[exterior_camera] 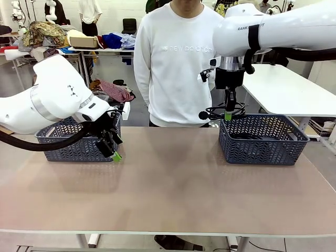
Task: Organize the cables according to human instructions.
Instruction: Pick up a bundle of cables and place it in the basket indicated by the human.
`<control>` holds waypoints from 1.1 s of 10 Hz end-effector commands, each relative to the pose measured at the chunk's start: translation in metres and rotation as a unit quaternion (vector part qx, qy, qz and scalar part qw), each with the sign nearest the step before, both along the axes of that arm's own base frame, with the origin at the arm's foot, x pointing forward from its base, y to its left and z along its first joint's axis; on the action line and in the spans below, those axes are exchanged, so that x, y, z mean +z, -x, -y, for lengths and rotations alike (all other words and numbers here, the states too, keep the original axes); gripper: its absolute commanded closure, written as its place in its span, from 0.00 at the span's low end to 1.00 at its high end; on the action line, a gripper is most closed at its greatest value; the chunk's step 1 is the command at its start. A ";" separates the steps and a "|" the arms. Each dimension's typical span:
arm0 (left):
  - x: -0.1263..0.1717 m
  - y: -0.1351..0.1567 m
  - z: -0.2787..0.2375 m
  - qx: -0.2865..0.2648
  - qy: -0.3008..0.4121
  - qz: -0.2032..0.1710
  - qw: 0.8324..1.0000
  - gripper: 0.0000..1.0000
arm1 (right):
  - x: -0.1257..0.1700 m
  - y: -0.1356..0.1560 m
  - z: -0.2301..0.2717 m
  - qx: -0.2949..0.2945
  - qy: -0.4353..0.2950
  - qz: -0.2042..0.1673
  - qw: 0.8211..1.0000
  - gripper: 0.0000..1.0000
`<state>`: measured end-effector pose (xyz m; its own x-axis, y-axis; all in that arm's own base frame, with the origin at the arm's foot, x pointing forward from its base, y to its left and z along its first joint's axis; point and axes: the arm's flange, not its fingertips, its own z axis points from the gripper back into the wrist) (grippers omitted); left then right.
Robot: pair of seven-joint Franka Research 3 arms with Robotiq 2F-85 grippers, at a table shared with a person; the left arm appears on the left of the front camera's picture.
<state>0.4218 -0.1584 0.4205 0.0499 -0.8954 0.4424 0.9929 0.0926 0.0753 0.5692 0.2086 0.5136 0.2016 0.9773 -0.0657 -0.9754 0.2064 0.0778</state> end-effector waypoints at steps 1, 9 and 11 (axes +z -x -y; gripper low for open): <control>0.001 0.000 -0.002 0.001 0.000 0.000 1.000 0.00 | 0.000 -0.007 0.010 -0.014 -0.006 0.006 1.000 0.85; 0.001 0.000 -0.002 0.001 0.000 0.000 1.000 0.00 | -0.021 -0.005 0.101 -0.051 -0.027 0.021 0.998 0.85; 0.001 0.000 -0.002 0.001 0.000 0.000 1.000 0.00 | -0.022 -0.006 0.118 -0.064 -0.034 0.028 0.997 0.85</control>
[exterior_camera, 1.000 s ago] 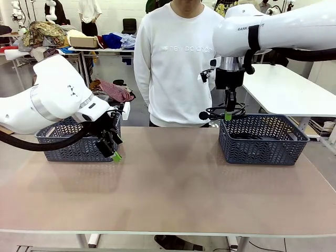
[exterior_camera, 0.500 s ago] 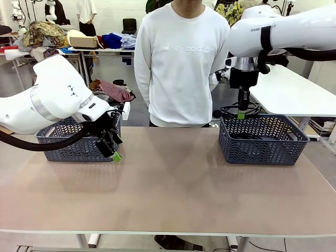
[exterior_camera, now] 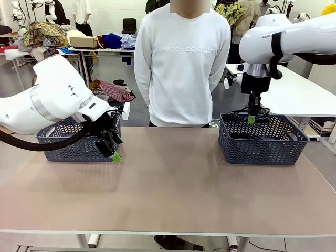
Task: Organize the cables according to human instructions.
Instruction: Pick up a bundle of cables and place it in the basket indicated by the human.
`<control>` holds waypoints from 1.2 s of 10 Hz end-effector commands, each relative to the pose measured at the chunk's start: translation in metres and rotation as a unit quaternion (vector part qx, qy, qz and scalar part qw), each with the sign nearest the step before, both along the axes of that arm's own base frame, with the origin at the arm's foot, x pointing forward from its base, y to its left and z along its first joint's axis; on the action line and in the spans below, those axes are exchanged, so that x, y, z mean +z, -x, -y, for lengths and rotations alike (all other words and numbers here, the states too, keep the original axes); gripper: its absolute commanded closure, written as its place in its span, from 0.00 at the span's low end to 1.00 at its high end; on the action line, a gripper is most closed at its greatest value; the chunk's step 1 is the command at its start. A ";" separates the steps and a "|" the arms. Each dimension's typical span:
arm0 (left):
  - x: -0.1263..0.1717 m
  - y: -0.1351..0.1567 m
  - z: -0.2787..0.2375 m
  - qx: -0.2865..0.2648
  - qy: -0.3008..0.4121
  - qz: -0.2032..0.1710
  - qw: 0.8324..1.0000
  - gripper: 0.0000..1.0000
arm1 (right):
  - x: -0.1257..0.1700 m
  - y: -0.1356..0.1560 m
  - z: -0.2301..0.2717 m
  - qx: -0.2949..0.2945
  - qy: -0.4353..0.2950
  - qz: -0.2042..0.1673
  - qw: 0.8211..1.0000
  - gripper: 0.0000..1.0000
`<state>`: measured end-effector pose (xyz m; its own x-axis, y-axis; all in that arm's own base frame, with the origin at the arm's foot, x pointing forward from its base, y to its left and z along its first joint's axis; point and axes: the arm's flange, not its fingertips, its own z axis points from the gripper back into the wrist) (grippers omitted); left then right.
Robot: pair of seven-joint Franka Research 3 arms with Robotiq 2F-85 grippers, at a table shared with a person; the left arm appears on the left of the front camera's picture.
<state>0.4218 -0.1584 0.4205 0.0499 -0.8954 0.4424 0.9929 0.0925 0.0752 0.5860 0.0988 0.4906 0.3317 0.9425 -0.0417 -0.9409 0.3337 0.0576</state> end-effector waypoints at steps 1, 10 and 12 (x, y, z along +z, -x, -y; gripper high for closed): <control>0.001 0.000 -0.002 0.001 0.000 0.000 1.000 0.00 | 0.000 0.009 0.016 -0.001 -0.031 0.016 0.999 0.85; 0.001 0.000 -0.002 0.001 0.000 0.000 1.000 0.00 | -0.020 -0.015 0.047 0.019 -0.034 0.026 0.999 0.85; 0.001 0.000 -0.002 0.001 0.000 0.000 1.000 0.00 | -0.023 -0.018 0.049 0.022 -0.038 0.030 0.999 0.85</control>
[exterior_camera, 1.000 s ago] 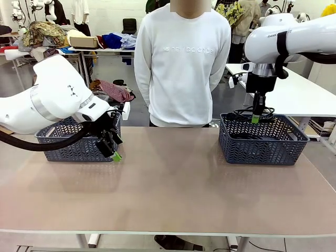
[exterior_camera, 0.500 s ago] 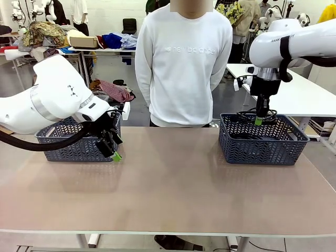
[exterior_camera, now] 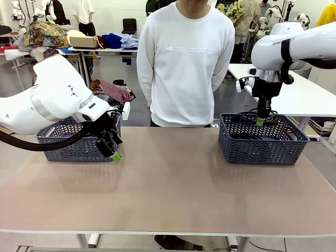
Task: Organize the cables according to human instructions.
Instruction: Pick up a bundle of cables and place it in the basket indicated by the human.
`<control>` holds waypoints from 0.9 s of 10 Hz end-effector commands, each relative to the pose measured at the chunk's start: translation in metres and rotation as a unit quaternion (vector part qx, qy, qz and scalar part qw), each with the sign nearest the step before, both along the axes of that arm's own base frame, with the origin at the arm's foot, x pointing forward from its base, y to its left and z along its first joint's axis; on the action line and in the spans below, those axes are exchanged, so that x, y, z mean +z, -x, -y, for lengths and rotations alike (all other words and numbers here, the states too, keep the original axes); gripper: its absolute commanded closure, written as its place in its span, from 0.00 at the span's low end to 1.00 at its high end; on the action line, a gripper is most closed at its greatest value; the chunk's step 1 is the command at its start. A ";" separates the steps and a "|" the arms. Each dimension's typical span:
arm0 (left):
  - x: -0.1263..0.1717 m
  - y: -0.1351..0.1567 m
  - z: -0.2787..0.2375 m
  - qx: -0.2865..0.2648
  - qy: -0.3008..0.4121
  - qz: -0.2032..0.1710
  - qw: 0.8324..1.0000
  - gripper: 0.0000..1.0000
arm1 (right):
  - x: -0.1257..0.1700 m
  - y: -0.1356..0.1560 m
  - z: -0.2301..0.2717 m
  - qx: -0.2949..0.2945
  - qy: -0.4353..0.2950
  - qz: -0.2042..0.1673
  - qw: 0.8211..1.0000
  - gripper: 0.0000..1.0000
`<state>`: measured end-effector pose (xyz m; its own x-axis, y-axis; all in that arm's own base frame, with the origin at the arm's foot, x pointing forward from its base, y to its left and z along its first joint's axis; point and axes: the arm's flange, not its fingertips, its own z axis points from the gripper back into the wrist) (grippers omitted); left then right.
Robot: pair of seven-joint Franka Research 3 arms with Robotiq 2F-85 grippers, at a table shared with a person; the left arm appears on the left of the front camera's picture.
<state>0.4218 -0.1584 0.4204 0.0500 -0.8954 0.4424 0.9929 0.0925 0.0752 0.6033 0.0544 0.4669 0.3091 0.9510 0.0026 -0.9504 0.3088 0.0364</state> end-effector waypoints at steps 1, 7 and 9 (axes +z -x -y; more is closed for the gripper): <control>0.001 0.000 -0.002 0.001 0.000 0.000 1.000 0.00 | -0.001 -0.003 0.004 0.004 -0.022 0.011 1.000 0.85; 0.001 0.000 -0.002 0.001 0.000 0.000 1.000 0.00 | 0.002 -0.004 0.006 -0.006 -0.025 -0.001 1.000 0.42; 0.001 0.000 -0.002 0.001 0.000 0.000 1.000 0.00 | 0.002 -0.003 0.007 -0.006 -0.024 -0.004 1.000 0.22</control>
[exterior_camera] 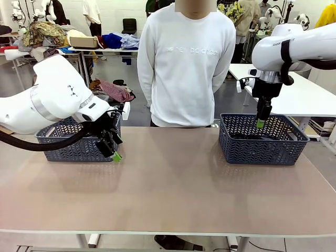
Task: Organize the cables according to human instructions.
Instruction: Pick up a bundle of cables and place it in the basket indicated by the human.
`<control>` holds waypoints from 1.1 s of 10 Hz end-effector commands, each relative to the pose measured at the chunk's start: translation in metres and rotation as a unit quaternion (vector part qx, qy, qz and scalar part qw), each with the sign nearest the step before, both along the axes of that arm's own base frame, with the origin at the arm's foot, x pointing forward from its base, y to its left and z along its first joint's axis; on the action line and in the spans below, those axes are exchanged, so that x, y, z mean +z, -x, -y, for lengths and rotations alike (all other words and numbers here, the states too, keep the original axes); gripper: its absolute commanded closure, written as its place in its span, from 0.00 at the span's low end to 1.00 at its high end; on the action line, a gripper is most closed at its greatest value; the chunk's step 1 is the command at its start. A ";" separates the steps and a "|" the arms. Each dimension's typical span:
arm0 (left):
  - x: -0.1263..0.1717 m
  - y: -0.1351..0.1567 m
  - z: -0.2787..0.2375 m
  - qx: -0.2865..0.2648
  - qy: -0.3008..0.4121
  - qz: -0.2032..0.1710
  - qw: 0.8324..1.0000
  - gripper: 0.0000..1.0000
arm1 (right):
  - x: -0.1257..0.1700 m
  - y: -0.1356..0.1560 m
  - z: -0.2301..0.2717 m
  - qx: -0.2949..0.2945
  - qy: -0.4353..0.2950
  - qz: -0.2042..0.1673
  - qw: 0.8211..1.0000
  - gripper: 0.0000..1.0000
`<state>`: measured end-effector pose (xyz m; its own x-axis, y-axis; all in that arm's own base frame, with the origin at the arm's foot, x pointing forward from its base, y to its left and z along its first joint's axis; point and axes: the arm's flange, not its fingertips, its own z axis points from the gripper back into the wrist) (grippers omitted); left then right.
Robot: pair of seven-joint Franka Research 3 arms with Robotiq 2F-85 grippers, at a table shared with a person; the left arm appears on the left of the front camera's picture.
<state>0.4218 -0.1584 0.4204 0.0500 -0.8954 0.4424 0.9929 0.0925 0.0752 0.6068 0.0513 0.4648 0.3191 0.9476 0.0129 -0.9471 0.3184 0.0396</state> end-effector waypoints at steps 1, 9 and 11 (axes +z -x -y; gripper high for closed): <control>0.001 0.000 -0.002 0.001 0.000 0.000 1.000 0.00 | 0.005 0.000 0.004 -0.001 -0.018 -0.005 1.000 0.00; 0.001 0.000 -0.002 0.001 0.000 0.000 1.000 0.00 | 0.000 0.001 0.001 -0.001 0.001 -0.008 1.000 0.00; 0.001 0.000 -0.002 0.001 0.000 0.000 1.000 0.00 | 0.000 0.001 0.001 -0.001 0.001 -0.008 1.000 0.00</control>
